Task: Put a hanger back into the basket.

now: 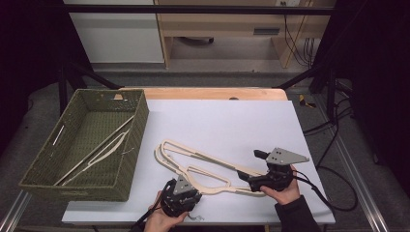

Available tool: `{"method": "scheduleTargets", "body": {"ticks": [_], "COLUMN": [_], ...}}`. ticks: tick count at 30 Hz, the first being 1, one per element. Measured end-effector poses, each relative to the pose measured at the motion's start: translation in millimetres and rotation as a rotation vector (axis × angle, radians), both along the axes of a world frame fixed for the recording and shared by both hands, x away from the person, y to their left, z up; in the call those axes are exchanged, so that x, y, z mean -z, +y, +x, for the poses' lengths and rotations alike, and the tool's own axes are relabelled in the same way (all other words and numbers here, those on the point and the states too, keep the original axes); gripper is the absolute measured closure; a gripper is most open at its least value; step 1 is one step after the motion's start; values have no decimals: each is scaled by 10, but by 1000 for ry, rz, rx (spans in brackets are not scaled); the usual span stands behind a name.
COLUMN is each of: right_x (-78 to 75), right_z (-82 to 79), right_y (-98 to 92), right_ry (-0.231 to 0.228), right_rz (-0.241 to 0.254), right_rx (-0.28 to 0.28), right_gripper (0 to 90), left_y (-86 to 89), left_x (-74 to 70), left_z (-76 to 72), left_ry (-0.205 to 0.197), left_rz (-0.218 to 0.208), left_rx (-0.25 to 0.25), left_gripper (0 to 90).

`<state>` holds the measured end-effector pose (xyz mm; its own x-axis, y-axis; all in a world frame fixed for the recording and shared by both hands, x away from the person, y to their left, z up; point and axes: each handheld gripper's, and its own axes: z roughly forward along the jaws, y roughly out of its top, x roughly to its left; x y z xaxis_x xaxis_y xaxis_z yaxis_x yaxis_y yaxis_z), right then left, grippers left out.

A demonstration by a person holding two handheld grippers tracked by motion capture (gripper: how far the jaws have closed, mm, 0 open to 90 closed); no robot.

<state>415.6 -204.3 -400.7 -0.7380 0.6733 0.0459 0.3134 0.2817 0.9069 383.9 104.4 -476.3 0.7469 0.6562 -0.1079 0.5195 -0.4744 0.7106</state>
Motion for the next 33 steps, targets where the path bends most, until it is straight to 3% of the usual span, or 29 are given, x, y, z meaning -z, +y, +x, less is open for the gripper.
{"method": "scheduleTargets", "body": {"ticks": [3, 6, 12, 16, 20, 24, 33], "right_x": [1, 1, 3, 5, 0, 0, -1], "right_z": [-1, -2, -4, -4, -7, -8, -10], "right_y": [2, 2, 7, 9, 7, 8, 6], "right_ry": [0, 0, 2, 3, 1, 0, -1], "right_rz": [1, 1, 1, 2, 6, 6, 6], "right_rx": [-2, -2, -3, -4, -4, -5, -5], "right_gripper": [94, 94, 95, 95, 96, 96, 96], "left_y": [21, 39, 104, 91, 70, 103, 158], "left_x": [3, -3, -20, -8, -7, -14, -19], "left_z": [15, 26, 40, 16, 3, 34, 36], "left_ry": [18, 27, 19, 18, 11, 36, 19], "left_rz": [7, 9, 35, 32, 47, 33, 51], "left_rx": [8, 3, -39, -64, -93, -84, -69], "left_gripper": [829, 833, 850, 811, 849, 861, 879]}}
